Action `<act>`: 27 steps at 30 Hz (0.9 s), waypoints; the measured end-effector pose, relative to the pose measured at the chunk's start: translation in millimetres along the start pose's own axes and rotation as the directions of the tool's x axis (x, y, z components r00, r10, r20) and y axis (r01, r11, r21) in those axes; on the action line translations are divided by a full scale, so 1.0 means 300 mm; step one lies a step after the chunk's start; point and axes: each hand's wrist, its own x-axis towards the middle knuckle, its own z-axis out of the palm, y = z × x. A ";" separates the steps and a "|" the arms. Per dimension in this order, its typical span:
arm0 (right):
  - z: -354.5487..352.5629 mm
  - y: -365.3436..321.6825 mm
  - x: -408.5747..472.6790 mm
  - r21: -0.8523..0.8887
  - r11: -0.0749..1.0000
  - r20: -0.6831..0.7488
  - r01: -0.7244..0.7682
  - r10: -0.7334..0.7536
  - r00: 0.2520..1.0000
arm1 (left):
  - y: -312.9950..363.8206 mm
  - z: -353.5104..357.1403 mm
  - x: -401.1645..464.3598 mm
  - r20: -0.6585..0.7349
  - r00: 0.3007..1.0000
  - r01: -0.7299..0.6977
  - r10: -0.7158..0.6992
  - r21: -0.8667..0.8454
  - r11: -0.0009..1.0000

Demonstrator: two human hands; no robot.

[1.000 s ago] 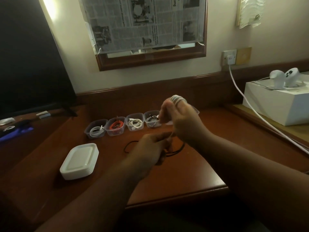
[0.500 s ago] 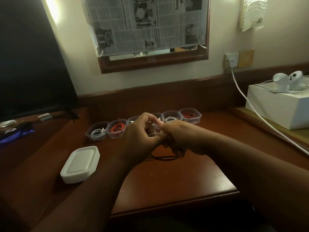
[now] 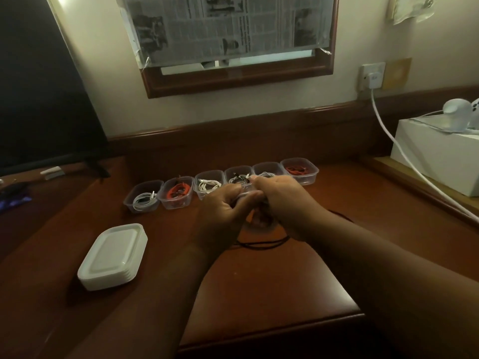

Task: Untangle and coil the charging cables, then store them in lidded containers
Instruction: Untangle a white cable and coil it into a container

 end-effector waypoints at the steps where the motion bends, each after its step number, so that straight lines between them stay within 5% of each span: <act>1: 0.000 0.014 0.026 0.013 1.000 -0.043 0.024 -0.024 0.999 | -0.022 0.005 0.010 -0.025 0.999 0.029 -0.030 -0.020 0.999; 7: 0.028 0.135 0.217 0.284 0.958 -0.147 -0.036 0.081 0.986 | -0.119 0.050 0.103 -0.216 0.942 0.212 -0.258 -0.215 0.953; 15: 0.015 0.318 0.407 0.442 0.891 -0.153 -0.101 0.186 0.970 | -0.340 0.150 0.125 -0.219 0.915 0.300 -0.339 -0.194 0.934; 19: -0.012 0.392 0.471 0.577 0.803 -0.173 -0.147 0.296 0.939 | -0.421 0.162 0.113 -0.224 0.937 0.263 -0.270 -0.061 0.963; 27: -0.036 0.412 0.495 0.662 0.750 -0.213 0.005 0.181 0.960 | -0.423 0.181 0.119 -0.359 0.930 0.142 -0.076 0.161 0.977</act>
